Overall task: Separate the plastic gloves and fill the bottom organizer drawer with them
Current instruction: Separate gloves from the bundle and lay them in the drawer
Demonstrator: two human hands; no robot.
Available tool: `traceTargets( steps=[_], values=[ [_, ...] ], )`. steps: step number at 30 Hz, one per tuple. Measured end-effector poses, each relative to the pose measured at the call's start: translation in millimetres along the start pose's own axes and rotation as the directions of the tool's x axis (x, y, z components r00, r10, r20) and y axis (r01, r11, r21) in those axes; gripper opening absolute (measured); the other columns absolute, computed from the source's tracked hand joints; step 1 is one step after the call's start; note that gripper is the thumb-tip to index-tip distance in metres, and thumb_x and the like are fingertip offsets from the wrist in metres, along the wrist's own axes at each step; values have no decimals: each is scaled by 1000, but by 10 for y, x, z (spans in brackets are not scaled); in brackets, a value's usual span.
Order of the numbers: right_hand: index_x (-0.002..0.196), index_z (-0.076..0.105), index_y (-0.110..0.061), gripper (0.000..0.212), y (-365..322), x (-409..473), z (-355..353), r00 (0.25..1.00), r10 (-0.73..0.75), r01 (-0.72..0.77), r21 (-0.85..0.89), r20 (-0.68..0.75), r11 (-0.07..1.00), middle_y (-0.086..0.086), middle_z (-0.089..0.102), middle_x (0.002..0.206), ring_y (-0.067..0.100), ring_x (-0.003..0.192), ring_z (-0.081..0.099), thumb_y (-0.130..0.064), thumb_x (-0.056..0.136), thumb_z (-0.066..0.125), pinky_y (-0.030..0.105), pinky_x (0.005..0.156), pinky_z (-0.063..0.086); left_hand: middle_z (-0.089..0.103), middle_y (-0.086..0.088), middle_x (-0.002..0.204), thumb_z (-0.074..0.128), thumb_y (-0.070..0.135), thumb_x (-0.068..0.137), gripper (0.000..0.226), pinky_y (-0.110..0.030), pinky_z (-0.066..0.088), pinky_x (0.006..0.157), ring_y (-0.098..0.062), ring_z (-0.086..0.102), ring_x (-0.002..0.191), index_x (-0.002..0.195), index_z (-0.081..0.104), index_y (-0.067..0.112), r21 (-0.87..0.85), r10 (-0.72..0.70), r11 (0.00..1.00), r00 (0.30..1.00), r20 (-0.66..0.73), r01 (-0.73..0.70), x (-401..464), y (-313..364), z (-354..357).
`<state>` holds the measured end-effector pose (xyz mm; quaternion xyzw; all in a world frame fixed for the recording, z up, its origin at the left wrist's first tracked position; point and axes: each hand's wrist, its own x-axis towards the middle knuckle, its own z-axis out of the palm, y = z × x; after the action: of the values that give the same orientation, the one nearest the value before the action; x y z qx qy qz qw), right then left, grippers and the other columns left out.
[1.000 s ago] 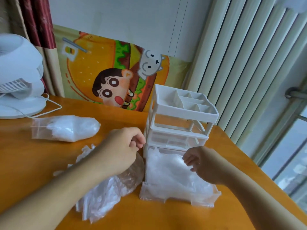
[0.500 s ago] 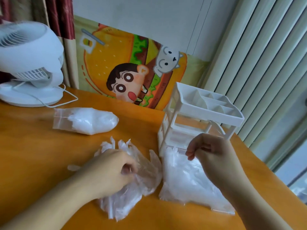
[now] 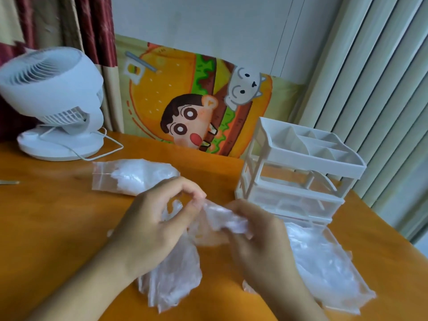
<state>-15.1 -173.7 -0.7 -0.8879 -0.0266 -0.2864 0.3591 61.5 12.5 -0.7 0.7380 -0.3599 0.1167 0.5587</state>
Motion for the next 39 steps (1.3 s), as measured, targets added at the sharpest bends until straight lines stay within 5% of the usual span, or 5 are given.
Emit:
traceTargets(
  steps=[11,19,24,29,39],
  values=[
    [82,65,8,35,92,-40,-300,930,368,-313,587,28,747,22,57,63,33,46,44,-20,104,65,32,42,39,58,-20,66,66,26,97,28,-29,45,63,-19,54,60,80,73,4,-214,-296,931,955,36,297,29,36,-47],
    [73,60,4,35,159,-37,-354,929,369,-300,565,-9,768,20,61,59,30,45,50,-10,104,57,34,43,42,67,-13,68,60,32,101,41,-44,51,79,-25,66,71,68,77,15,-314,-418,872,905,-77,376,64,12,-73],
    [112,70,-29,33,181,-36,-354,984,164,-177,253,70,951,-5,77,100,8,92,72,-8,89,79,18,76,55,75,-8,79,60,41,96,38,-34,52,87,-16,72,83,76,81,17,-260,-433,872,901,-16,415,52,35,-33],
    [68,67,-5,32,147,-32,-293,978,209,-202,337,16,920,17,65,57,36,50,61,-6,101,64,39,51,50,53,-10,58,58,50,92,58,-23,42,52,-16,51,51,74,63,-5,-316,-423,835,892,157,451,37,144,12],
    [87,68,-1,23,234,-20,-386,931,363,-305,463,-40,832,23,64,62,24,31,43,-13,106,61,22,36,31,53,-13,60,71,24,87,23,-33,43,58,-21,49,53,78,72,4,-458,-477,773,878,36,439,81,74,-96]
  ],
)
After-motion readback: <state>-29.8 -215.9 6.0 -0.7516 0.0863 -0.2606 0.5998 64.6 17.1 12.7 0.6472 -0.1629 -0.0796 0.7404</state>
